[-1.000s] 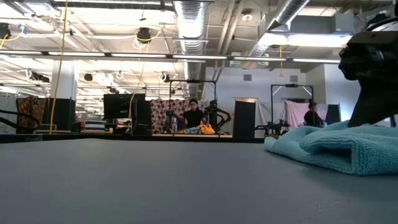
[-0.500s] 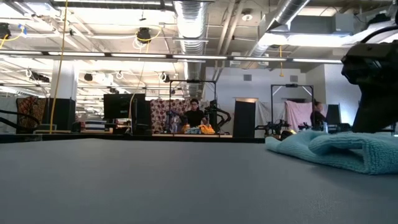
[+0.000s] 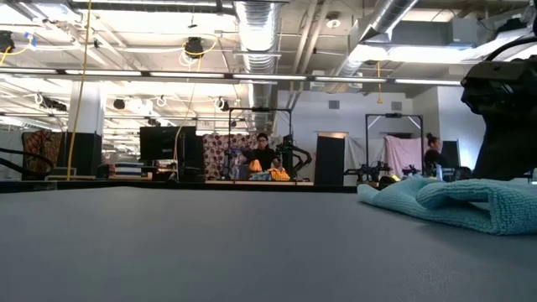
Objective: Roll towel
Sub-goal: Roll the blue microfiber towel
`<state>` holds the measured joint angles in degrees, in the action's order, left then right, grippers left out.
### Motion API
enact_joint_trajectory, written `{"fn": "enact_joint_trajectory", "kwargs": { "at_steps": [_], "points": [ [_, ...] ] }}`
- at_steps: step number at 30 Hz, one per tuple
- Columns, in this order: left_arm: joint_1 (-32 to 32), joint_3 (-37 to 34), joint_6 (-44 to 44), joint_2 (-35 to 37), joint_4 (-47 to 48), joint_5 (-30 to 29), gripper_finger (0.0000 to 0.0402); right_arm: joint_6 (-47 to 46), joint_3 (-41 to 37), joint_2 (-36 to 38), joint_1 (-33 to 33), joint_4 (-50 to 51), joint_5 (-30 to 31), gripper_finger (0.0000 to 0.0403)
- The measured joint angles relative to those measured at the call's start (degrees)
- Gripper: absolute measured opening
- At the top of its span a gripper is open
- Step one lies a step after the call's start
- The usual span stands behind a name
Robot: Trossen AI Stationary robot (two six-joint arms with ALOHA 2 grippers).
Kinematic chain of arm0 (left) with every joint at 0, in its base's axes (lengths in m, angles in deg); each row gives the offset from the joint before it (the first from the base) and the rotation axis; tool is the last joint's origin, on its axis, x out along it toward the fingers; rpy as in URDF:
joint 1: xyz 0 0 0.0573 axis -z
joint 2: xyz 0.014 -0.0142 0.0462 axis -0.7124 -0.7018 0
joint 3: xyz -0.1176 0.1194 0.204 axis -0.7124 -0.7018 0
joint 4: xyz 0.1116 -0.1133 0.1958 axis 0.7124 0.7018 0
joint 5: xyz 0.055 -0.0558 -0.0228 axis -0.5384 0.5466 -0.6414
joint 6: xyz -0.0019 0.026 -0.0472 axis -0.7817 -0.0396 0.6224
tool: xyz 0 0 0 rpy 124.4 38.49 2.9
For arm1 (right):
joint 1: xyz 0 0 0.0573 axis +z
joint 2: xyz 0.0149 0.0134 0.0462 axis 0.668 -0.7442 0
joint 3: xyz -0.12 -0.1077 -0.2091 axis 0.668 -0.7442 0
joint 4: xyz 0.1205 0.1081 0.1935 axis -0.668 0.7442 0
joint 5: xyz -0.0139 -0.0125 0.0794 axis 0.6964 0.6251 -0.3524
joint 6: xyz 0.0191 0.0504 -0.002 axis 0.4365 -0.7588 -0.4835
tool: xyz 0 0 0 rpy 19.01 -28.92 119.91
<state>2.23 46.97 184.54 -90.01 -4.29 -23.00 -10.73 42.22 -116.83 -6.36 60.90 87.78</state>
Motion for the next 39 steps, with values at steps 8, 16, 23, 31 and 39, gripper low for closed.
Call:
{"fn": "enact_joint_trajectory", "kwargs": {
  "at_steps": [8,16,23,31,39],
  "points": [
    [0.00,0.00,0.00,0.00,0.00,-0.41,0.0139,-0.02,0.00,-0.02,0.00,-0.77,-0.02,0.0122],
    [0.00,0.00,0.00,0.00,0.00,-0.54,0.0139,-0.02,0.00,-0.02,0.00,-0.87,0.00,0.0122],
    [0.00,0.00,-0.02,0.00,0.00,-1.49,0.0139,-0.75,0.00,-3.30,0.09,-2.86,-0.35,0.0122],
    [0.00,0.00,-0.01,0.00,-0.15,-1.65,0.0139,-1.57,0.00,-7.98,0.39,-7.01,-0.50,0.0092],
    [0.00,0.00,-0.02,0.00,-0.15,-1.61,0.0139,-1.06,0.00,-4.03,0.39,-2.31,-0.50,0.0017]
  ]
}}
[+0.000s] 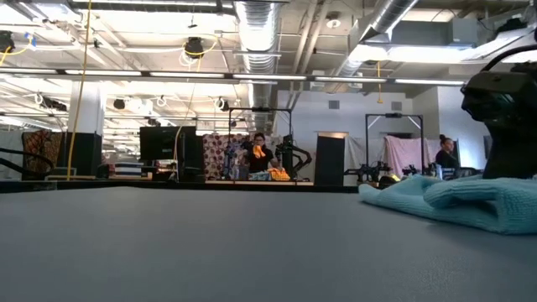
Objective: Roll towel
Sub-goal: Roll the blue microfiber towel
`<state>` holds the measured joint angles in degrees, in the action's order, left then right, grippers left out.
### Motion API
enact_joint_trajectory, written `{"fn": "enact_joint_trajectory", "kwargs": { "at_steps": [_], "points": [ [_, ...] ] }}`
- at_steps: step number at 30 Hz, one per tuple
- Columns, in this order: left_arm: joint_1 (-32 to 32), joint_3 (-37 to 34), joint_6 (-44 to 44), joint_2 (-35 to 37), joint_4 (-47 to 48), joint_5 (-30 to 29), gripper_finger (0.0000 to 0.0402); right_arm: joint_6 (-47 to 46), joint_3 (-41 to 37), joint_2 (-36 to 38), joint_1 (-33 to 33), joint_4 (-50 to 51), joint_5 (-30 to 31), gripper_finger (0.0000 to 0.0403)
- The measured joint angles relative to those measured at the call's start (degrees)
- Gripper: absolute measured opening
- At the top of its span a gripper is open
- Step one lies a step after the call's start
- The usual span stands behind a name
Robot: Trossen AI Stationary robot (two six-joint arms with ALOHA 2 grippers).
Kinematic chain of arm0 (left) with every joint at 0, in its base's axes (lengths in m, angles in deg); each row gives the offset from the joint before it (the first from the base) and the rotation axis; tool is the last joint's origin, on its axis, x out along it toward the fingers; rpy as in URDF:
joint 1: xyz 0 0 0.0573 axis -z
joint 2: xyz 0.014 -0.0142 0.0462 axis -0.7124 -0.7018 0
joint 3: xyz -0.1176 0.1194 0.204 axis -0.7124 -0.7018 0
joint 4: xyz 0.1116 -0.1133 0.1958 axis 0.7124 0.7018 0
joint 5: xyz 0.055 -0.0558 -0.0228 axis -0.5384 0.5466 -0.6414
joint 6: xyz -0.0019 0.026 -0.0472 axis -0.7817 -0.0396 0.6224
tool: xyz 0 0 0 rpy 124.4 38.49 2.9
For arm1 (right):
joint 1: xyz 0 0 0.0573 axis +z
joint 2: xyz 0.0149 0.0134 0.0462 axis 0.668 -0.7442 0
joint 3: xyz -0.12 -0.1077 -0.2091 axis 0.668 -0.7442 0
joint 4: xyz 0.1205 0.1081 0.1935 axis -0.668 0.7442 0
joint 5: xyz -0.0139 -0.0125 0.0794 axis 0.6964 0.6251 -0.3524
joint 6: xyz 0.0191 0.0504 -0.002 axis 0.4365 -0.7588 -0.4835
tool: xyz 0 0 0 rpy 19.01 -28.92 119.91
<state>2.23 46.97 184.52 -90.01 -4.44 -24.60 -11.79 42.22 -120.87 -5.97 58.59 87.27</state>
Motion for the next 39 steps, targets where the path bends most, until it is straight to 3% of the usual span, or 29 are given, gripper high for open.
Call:
{"fn": "enact_joint_trajectory", "kwargs": {
  "at_steps": [8,13,18,29,34,39],
  "points": [
    [0.00,0.00,0.00,0.00,-0.01,0.02,0.0139,0.01,0.00,1.89,0.00,3.04,-0.30,0.0122],
    [0.00,0.00,0.00,0.00,-0.04,0.04,0.0139,-0.01,0.00,1.89,-0.02,3.82,0.28,0.0150],
    [0.00,-0.02,0.02,0.00,-0.04,0.42,0.0139,-0.30,0.00,1.87,-0.02,4.30,0.66,0.0127],
    [0.00,0.00,0.02,0.00,-0.04,0.63,0.0139,0.03,0.00,1.89,0.28,4.28,1.68,0.0015],
    [-0.01,0.00,0.04,0.00,-0.02,1.42,0.0139,-0.01,2.67,1.87,2.50,7.66,1.67,0.0016],
    [0.00,0.00,0.04,0.00,-0.02,1.62,0.0139,-4.32,6.93,1.89,6.30,18.29,1.64,0.0017]
  ]
}}
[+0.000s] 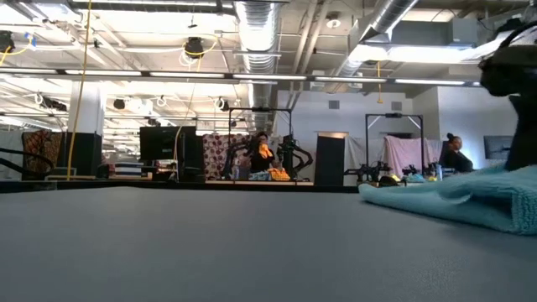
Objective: Roll towel
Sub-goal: Roll the blue microfiber towel
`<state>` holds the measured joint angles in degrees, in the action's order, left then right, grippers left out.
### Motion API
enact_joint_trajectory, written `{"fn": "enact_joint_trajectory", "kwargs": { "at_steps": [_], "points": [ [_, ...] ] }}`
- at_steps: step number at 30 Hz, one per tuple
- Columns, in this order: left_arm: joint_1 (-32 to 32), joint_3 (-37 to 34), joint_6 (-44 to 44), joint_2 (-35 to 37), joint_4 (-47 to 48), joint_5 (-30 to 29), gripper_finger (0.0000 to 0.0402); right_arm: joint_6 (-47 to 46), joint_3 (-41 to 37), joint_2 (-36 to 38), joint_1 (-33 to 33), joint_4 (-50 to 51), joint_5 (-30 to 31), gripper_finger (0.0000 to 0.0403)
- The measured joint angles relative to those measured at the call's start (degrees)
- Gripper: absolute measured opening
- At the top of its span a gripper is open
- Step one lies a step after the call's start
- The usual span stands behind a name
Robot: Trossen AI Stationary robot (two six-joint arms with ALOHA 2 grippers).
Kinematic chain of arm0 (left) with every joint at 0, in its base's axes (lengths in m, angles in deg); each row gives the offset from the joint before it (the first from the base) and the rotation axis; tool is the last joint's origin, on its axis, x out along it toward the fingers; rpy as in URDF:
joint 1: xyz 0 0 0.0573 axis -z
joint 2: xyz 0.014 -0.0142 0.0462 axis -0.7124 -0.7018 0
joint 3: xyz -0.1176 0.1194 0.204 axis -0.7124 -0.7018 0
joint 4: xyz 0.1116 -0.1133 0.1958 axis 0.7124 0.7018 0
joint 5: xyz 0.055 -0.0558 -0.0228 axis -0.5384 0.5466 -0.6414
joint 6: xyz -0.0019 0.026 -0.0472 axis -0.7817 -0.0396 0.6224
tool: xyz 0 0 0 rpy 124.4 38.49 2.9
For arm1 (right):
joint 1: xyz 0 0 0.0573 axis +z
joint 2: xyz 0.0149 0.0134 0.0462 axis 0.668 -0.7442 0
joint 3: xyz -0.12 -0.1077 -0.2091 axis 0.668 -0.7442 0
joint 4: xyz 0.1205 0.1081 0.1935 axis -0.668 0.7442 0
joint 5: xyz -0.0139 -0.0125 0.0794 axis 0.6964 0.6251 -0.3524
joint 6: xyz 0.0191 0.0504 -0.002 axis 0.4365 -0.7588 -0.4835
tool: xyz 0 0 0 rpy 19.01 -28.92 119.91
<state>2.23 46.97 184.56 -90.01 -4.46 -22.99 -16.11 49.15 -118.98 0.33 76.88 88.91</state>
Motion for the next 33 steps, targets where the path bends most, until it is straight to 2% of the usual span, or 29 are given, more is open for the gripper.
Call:
{"fn": "enact_joint_trajectory", "kwargs": {
  "at_steps": [6,13,18,27,33],
  "points": [
    [-0.02,0.00,-0.02,0.00,0.04,-0.58,0.0139,-7.27,-0.16,-0.17,4.76,4.96,-0.06,0.0021],
    [-0.77,-0.01,-0.95,0.00,-0.10,-1.46,0.0139,-13.89,-2.27,-0.22,7.13,5.37,-0.15,0.0063],
    [-0.83,-0.01,-1.49,0.00,-0.38,-1.49,0.0139,-12.41,-2.65,-0.22,6.85,7.95,-0.13,0.0111],
    [-0.81,0.00,-1.51,0.00,-0.84,-1.49,0.0139,-12.48,-2.69,-0.24,3.63,11.26,-2.82,0.0238],
    [-0.81,-0.01,-1.53,0.00,-1.50,-1.46,0.0139,-15.44,-2.69,-0.23,4.37,11.66,-0.99,0.0255]
  ]
}}
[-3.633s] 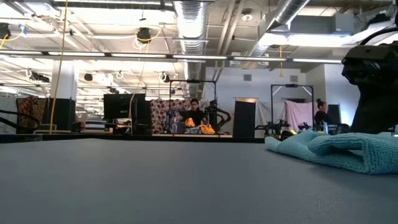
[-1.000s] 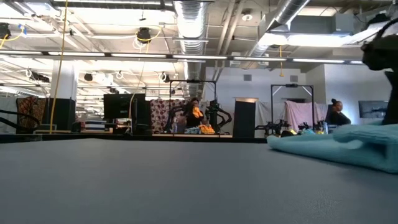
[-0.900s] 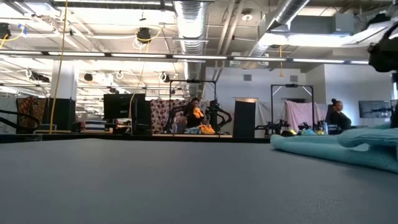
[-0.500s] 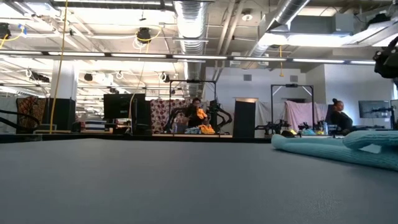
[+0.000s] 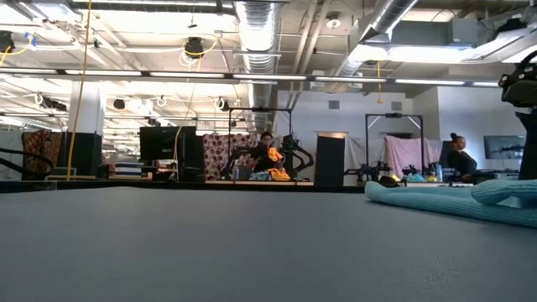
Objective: Roll towel
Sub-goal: Roll the blue microfiber towel
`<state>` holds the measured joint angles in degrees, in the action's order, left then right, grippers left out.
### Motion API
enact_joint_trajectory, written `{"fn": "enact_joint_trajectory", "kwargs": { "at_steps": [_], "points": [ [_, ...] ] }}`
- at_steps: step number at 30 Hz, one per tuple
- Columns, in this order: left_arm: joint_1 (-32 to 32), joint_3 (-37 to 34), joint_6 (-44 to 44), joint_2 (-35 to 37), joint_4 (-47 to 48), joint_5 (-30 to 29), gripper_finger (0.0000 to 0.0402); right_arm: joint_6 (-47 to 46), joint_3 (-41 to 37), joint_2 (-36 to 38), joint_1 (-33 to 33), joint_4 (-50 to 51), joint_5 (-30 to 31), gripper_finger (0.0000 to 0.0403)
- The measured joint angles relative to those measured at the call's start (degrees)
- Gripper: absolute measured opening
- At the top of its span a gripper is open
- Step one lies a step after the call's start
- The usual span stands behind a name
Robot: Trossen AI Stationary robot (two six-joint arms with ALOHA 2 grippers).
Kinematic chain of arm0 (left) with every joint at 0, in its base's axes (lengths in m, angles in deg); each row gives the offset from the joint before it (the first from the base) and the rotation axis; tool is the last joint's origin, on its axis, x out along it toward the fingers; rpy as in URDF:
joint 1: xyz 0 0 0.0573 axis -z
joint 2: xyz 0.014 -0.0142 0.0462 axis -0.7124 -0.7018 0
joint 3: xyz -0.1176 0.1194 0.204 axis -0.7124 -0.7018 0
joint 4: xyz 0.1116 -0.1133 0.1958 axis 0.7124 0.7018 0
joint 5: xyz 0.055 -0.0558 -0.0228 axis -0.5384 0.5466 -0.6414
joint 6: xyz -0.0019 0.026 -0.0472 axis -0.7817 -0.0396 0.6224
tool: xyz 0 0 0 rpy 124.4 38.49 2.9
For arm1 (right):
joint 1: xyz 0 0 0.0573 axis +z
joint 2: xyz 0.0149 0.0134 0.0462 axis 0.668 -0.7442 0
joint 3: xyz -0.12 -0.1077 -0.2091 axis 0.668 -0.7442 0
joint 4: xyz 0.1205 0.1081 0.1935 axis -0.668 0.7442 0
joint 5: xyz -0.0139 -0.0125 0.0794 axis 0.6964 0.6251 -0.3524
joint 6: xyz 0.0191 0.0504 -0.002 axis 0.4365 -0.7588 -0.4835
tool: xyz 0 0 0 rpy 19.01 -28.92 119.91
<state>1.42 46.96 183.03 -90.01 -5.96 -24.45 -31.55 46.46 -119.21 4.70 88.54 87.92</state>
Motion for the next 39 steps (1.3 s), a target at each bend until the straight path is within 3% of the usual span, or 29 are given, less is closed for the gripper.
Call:
{"fn": "enact_joint_trajectory", "kwargs": {
  "at_steps": [8,21,27,31,36,39],
  "points": [
    [0.00,-0.01,-0.02,0.00,0.04,0.02,0.0139,-2.32,0.02,0.01,1.24,0.62,2.48,0.0255],
    [-0.12,-0.02,-1.62,0.00,0.17,1.50,0.0139,-2.02,0.10,1.40,-6.32,1.62,9.08,0.0255],
    [0.02,0.00,-1.55,0.00,0.22,2.37,0.0139,0.88,5.60,7.42,-9.24,11.45,16.28,0.0251],
    [-0.14,-0.01,-2.01,0.00,0.23,2.07,0.0139,10.44,9.69,12.49,-11.55,11.03,18.32,0.0197],
    [-0.80,-0.01,-2.86,0.00,0.30,0.37,0.0139,25.12,10.94,16.05,-15.03,3.75,18.20,0.0038],
    [-1.27,-0.02,-3.54,0.00,0.28,-0.09,0.0139,33.55,9.99,16.20,-17.96,-3.43,16.57,0.0019]
  ]
}}
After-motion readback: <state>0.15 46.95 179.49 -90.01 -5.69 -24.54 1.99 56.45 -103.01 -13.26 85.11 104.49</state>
